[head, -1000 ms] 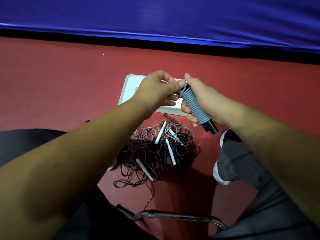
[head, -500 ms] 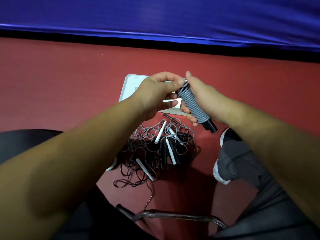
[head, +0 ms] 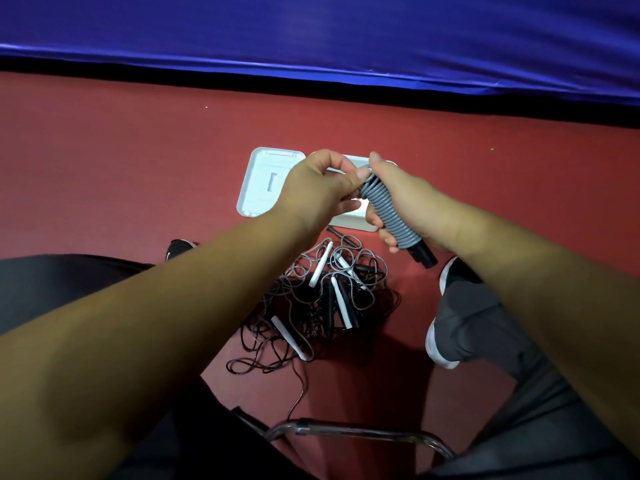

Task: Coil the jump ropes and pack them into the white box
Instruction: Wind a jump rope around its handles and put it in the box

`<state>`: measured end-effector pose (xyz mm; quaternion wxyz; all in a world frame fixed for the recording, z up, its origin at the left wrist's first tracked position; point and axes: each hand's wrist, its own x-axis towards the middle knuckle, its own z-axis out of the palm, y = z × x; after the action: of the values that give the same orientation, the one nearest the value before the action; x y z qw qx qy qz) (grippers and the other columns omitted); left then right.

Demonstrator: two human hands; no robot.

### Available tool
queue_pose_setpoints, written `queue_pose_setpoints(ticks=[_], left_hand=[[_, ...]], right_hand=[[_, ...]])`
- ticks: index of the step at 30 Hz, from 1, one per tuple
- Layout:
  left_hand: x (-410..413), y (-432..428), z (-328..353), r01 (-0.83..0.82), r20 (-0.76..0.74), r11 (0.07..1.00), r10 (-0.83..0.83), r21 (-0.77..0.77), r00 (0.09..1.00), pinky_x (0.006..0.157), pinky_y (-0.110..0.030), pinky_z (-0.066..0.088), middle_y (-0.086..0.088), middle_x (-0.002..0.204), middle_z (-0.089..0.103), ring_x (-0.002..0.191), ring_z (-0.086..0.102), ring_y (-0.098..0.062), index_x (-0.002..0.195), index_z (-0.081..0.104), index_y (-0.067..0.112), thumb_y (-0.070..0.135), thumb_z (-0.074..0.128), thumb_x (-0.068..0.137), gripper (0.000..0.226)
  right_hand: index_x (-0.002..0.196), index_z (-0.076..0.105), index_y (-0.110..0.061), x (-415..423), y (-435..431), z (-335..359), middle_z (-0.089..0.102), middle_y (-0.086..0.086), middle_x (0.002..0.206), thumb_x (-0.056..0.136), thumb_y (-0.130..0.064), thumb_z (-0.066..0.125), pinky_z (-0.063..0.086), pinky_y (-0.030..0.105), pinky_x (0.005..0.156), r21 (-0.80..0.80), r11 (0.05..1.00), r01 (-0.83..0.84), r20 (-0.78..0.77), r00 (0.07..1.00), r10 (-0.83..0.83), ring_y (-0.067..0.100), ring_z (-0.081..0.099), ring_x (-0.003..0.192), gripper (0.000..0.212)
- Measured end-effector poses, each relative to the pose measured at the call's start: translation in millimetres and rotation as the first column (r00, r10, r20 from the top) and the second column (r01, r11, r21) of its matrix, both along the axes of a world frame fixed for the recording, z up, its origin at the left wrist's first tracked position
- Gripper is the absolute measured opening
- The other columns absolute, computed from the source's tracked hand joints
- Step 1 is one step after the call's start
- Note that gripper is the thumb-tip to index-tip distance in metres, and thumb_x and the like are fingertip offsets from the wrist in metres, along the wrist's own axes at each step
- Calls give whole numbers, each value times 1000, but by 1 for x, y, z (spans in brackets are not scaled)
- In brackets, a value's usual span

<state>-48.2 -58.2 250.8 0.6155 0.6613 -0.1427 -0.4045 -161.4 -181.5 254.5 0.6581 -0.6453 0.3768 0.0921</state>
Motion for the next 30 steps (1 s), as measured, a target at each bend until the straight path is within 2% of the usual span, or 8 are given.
queue_pose_setpoints(ticks=[4,6,11,13,20,25,30], left_hand=[[-4,1,-6,-32,19,999,31,39,999,71,-31,62,-10,80,68,71,66,-16,93,64,12,20,80,94,17],[-5,1,-6,-43,10,998,43,39,999,73,-33,63,-10,78,68,70,66,-16,92,65,12,19,79,94,16],[-9,2,-6,-63,267,998,62,-6,962,76,-36,65,-5,76,70,72,70,-14,96,69,1,9,73,97,9],[-9,2,-5,-54,305,998,56,-14,951,78,-39,66,-3,75,71,74,71,-15,94,71,2,7,72,97,5],[-11,1,-4,3,326,1000,-10,20,945,90,-42,64,-7,89,79,90,77,-26,93,81,14,15,76,94,5],[-6,-2,-3,-39,290,999,37,2,956,79,-37,65,-23,92,75,82,76,-27,98,69,6,10,78,93,10],[-4,-3,-6,-17,269,999,3,49,963,77,-40,66,-7,76,71,74,73,-18,93,69,8,12,78,94,10]], right_hand=[[109,65,-21,0,0,-4,58,10,73,96,-85,36,54,39,56,-24,999,-23,-5,1000,23,26,54,49,72],[105,64,-21,1,-1,-6,58,10,72,95,-86,37,54,40,57,-19,1000,-21,-5,1000,21,26,54,49,71],[103,62,-23,2,0,-7,57,9,70,100,-81,36,54,39,58,30,1000,7,17,1000,-8,26,53,49,64],[104,63,-22,2,-1,-7,57,10,71,100,-81,35,55,40,59,39,999,21,16,1000,-22,26,53,50,65],[107,62,-23,0,-4,-8,58,8,71,103,-78,33,55,42,62,77,995,60,16,998,-62,25,53,51,62],[105,63,-24,0,-4,-7,56,11,71,102,-79,33,54,40,60,139,989,49,33,998,-54,25,52,50,62],[117,62,-21,0,-2,-10,54,14,71,103,-77,30,53,38,57,176,984,15,53,998,-24,25,51,49,65]])
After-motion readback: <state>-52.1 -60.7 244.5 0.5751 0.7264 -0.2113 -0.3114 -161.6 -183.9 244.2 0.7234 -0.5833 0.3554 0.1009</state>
